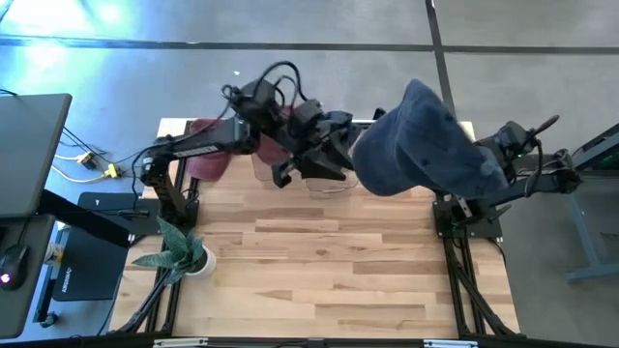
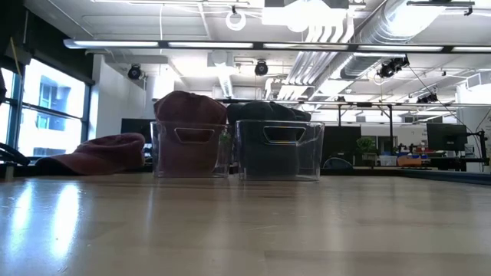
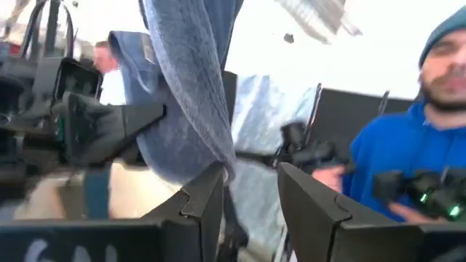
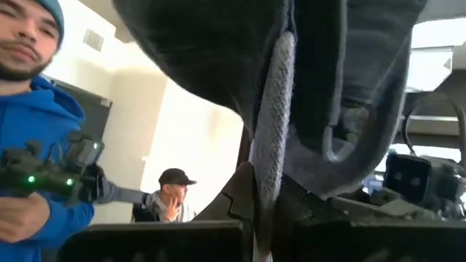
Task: Pick & Place hat
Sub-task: Put the blue cap into the right bin
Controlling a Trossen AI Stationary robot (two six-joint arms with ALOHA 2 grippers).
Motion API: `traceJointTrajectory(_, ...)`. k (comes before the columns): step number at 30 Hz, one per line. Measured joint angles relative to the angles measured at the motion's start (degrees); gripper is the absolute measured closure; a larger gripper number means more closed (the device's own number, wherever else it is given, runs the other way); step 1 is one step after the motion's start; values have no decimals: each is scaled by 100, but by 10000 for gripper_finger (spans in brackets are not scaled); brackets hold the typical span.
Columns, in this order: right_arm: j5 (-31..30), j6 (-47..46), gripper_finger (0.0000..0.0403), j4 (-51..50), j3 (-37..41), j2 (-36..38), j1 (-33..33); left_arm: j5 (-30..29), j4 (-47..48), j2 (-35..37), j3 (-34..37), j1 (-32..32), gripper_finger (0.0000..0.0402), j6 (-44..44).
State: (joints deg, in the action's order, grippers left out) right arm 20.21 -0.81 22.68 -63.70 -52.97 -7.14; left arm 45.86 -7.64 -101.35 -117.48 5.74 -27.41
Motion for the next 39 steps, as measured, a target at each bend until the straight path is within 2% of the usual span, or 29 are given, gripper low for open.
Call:
traceJointTrajectory(7, -17, -17, 397, -175, 3, 20, 0, -218, -859, -308, -3, -87, 228, -1218)
traceJointTrajectory(9, -37, -33, 397, -316, 15, 8, 0, -71, -1026, -362, 28, -90, 211, -1609)
traceJointTrajectory(13, -73, -25, 397, -429, 13, 17, 0, -116, -1281, -446, -7, -96, 189, -1788)
traceJointTrajectory(16, -72, -32, 397, -452, 13, 22, 0, -75, -1206, -495, 12, -93, 188, -1810)
traceJointTrajectory(19, -68, -42, 396, -490, 13, 20, 0, -102, -1233, -474, 5, -90, 209, -1805)
traceJointTrajectory(21, -55, -65, 396, -507, 13, 22, 0, -97, -1231, -465, 3, -92, 238, -1798)
traceJointTrajectory(28, -39, -411, 378, -781, 9, 28, 2, 31, -1189, -473, 5, -92, 384, -1322)
traceJointTrajectory(35, -583, -1381, 306, -1433, 2, 173, 0, 179, -1013, -444, 7, -16, 394, -1117)
traceJointTrajectory(39, -907, -1711, 242, -2437, 4, 515, 6, 104, 159, -214, -3, 109, 396, -471)
